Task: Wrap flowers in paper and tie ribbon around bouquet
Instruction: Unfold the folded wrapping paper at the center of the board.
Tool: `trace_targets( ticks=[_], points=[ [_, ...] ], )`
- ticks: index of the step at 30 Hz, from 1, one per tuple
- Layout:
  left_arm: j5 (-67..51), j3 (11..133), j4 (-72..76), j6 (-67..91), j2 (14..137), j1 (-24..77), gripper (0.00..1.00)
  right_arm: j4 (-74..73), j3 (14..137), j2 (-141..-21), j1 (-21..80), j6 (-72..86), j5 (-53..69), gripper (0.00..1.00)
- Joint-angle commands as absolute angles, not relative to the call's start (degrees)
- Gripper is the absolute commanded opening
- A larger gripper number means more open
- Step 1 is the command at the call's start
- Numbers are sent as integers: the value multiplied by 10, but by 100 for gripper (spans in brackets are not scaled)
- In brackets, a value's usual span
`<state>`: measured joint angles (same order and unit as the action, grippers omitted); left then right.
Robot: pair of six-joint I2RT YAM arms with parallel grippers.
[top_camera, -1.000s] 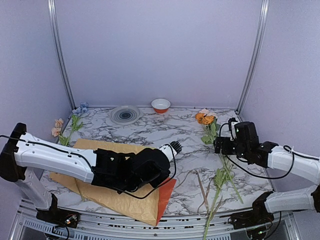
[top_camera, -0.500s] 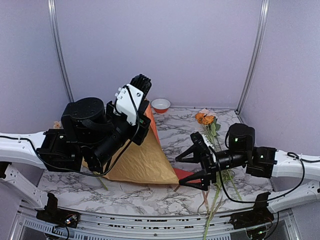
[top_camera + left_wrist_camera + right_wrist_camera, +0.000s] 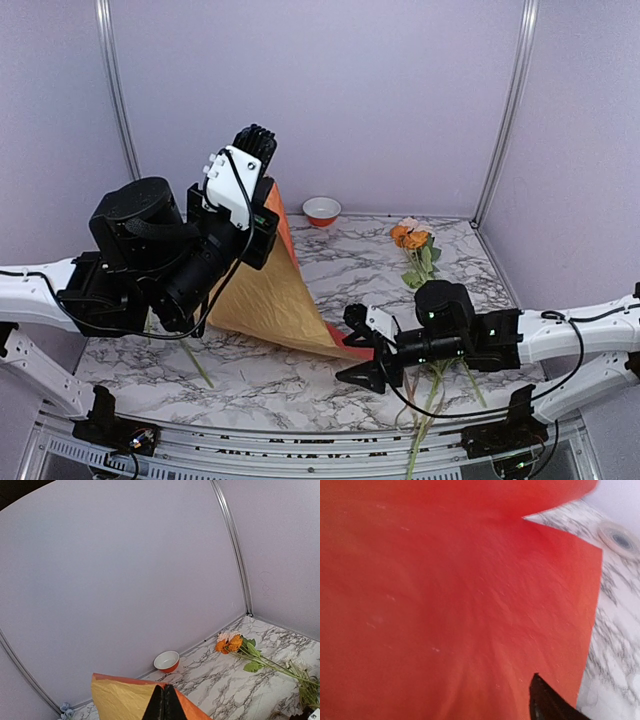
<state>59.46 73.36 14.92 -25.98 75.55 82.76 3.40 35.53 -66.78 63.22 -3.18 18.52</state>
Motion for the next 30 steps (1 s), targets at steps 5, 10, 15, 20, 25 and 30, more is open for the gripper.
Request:
trace_targets(
  ticks=[5,10,15,20,25,30],
  points=[
    [606,721,178,-234,704,820,0,120,326,-649,635,-13,-70,3],
    [628,663,177,-165,650,814,0,9,401,-655,634,2,-349,0],
    [647,581,95,8,565,810,0,-110,462,-626,635,-10,-478,0],
    [583,524,-37,195,541,810,0,-178,485,-597,637,-7,-402,0],
    [598,449,-119,351,476,809,0,-262,519,-604,648,31,-385,0],
    [570,364,-169,453,423,807,0,-296,538,-633,685,10,-194,4]
  ],
)
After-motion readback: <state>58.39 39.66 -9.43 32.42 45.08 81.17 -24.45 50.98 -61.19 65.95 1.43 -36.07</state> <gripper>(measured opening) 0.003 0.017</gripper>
